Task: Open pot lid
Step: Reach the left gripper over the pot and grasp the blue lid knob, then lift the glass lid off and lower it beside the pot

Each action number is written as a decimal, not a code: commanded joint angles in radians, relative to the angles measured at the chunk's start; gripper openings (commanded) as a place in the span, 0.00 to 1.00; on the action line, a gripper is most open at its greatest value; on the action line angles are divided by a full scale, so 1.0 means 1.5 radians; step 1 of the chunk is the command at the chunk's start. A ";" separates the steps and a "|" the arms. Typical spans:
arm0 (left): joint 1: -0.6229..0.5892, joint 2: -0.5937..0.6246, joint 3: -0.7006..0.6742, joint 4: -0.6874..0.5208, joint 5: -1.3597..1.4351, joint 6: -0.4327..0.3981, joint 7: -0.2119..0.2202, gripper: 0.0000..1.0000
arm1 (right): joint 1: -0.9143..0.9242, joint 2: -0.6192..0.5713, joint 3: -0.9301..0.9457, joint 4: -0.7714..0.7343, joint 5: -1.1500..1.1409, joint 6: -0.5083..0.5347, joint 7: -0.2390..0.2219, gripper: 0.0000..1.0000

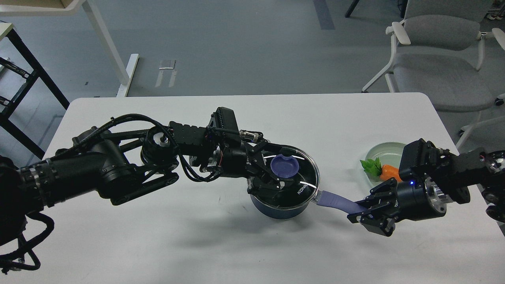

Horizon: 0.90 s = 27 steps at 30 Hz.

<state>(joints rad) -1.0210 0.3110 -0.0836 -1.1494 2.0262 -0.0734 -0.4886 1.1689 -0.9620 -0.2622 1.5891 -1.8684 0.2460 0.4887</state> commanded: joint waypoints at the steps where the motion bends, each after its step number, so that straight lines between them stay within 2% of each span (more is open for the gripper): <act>1: 0.002 -0.006 0.002 0.007 0.000 0.000 0.000 0.99 | 0.000 -0.001 0.000 0.000 0.000 0.001 0.000 0.31; 5: 0.002 -0.007 0.002 0.008 0.000 0.000 0.000 0.99 | 0.000 0.000 0.000 0.000 0.000 0.000 0.000 0.31; 10: 0.002 -0.015 0.002 0.008 0.001 0.000 0.000 0.93 | 0.000 -0.001 0.000 0.000 0.001 0.000 0.000 0.31; 15: 0.003 -0.017 0.002 0.011 0.001 0.001 0.000 0.56 | 0.001 -0.001 0.000 0.000 0.001 0.000 0.000 0.31; 17: 0.003 -0.017 0.007 0.011 0.002 0.003 0.000 0.35 | 0.000 -0.001 0.000 0.000 0.001 0.000 0.000 0.31; 18: 0.002 -0.017 0.012 0.011 0.002 0.006 0.000 0.29 | 0.000 -0.001 0.000 0.000 0.001 0.000 0.000 0.31; 21: -0.006 -0.016 0.016 0.011 0.001 0.027 0.000 0.26 | 0.000 -0.001 0.000 0.000 0.001 0.000 0.000 0.31; 27: -0.037 -0.009 0.015 -0.001 -0.002 0.031 0.000 0.26 | 0.000 -0.003 0.000 0.000 0.002 0.000 0.000 0.31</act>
<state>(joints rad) -1.0533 0.2879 -0.0605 -1.1441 2.0254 -0.0296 -0.4895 1.1692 -0.9646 -0.2627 1.5888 -1.8652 0.2450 0.4880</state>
